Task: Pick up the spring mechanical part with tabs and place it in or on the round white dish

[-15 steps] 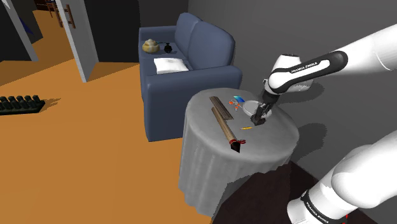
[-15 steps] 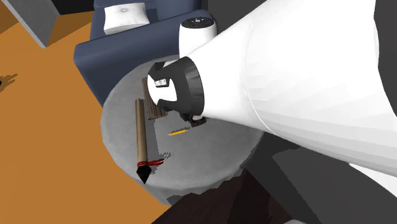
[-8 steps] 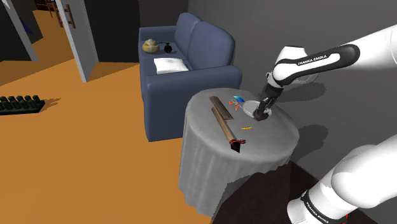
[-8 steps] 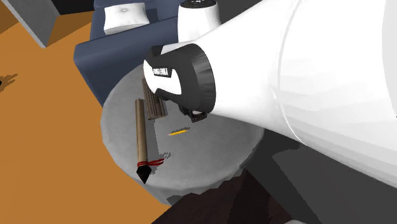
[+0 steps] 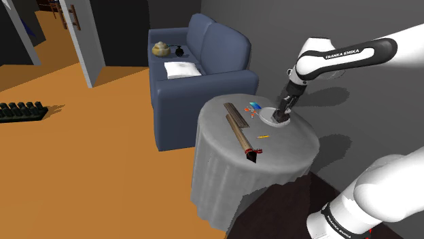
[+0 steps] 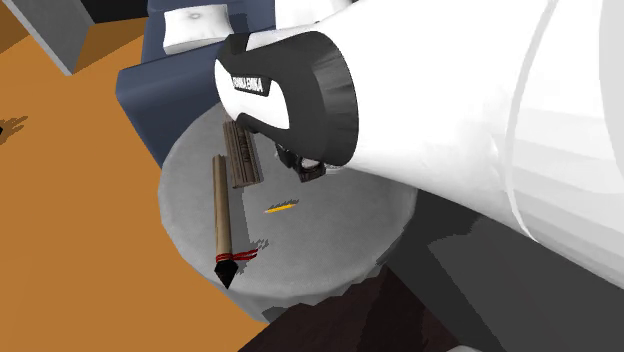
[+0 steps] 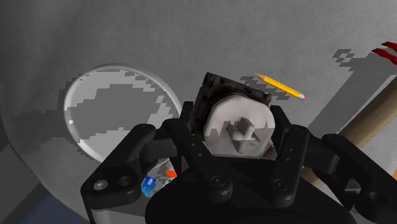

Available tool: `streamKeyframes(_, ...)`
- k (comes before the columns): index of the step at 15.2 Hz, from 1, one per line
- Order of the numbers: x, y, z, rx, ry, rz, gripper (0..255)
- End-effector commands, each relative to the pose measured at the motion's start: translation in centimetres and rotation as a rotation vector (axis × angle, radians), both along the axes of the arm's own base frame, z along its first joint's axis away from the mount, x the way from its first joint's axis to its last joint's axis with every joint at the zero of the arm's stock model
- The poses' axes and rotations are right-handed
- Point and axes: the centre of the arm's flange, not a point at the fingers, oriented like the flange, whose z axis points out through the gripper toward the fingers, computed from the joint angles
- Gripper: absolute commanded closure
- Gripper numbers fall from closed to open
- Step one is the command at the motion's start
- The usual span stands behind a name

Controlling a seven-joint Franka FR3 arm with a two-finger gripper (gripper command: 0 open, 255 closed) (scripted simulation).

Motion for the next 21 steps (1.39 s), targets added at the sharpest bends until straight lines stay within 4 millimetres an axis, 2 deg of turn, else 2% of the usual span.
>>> streamKeyframes(1, -0.1, 0.1, 1.1, 0.000, 0.000, 0.000, 255)
streamKeyframes(14, 7.9, -14.9, 1.7, 0.000, 0.000, 0.000, 255)
streamKeyframes(21, 7.9, -14.9, -2.0, 0.000, 0.000, 0.000, 255)
